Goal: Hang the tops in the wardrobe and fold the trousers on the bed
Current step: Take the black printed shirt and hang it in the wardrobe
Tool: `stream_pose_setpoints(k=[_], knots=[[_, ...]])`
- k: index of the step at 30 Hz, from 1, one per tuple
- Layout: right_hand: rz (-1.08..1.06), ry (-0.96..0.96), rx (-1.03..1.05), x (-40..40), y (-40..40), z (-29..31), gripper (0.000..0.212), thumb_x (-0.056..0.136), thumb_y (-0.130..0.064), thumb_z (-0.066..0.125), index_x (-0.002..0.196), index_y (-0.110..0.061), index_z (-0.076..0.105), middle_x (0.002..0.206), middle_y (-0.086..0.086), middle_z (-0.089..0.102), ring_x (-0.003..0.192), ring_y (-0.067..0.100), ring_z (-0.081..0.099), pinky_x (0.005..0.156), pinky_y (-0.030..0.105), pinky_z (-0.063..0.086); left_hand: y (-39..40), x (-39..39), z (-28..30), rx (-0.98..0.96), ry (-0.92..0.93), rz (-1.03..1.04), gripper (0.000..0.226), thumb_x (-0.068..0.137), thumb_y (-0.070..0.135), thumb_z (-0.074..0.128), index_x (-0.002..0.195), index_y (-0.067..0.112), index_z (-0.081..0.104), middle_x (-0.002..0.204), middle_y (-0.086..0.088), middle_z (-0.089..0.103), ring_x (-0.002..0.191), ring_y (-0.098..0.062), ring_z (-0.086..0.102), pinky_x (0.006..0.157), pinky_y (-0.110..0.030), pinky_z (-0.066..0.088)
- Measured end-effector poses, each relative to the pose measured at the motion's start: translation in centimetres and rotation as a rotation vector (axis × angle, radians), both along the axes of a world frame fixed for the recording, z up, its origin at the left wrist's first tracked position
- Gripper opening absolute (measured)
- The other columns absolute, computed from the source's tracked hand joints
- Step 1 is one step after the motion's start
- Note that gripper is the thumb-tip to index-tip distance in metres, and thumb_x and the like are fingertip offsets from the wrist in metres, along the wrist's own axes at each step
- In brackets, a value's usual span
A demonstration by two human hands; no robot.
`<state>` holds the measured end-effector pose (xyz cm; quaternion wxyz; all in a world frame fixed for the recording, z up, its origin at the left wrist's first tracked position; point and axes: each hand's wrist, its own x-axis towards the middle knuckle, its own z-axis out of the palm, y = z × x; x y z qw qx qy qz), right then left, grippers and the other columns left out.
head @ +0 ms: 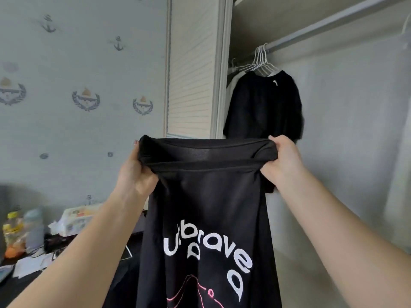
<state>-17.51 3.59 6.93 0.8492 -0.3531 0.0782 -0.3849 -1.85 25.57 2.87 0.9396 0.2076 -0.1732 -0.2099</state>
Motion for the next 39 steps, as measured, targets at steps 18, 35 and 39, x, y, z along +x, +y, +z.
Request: stream_pose_setpoints(k=[18, 35, 39], knots=[[-0.695, 0.199, -0.29, 2.6, -15.9, 6.3, 0.01, 0.09, -0.017, 0.06, 0.098, -0.013, 0.063, 0.087, 0.005, 0.059, 0.081, 0.021, 0.06, 0.086, 0.038, 0.052, -25.1, 8.7, 6.0, 0.106, -0.305, -0.557, 0.046, 0.1, 0.042, 0.036, 0.105, 0.007, 0.066, 0.098, -0.012, 0.074, 0.084, -0.02, 0.073, 0.069, -0.036, 0.06], [-1.392, 1.277, -1.211, -0.4, -25.9, 14.4, 0.011, 0.088, -0.023, 0.054, 0.09, -0.02, 0.064, 0.084, -0.008, 0.061, 0.076, 0.014, 0.057, 0.062, 0.026, 0.042, -42.4, 5.7, 16.3, -0.142, -0.551, -0.675, 0.01, 0.091, 0.024, 0.062, 0.096, 0.016, 0.066, 0.087, 0.0, 0.065, 0.079, -0.016, 0.065, 0.08, -0.036, 0.057], [-1.42, 1.647, -1.468, -0.4, -27.4, 16.7, 0.009, 0.09, -0.027, 0.055, 0.096, -0.022, 0.059, 0.099, -0.001, 0.064, 0.095, 0.022, 0.059, 0.069, 0.029, 0.043, -44.8, 4.4, 18.8, -0.172, -0.556, -0.654, 0.007, 0.086, 0.022, 0.068, 0.088, 0.015, 0.065, 0.08, 0.0, 0.061, 0.077, -0.016, 0.059, 0.09, -0.039, 0.05]])
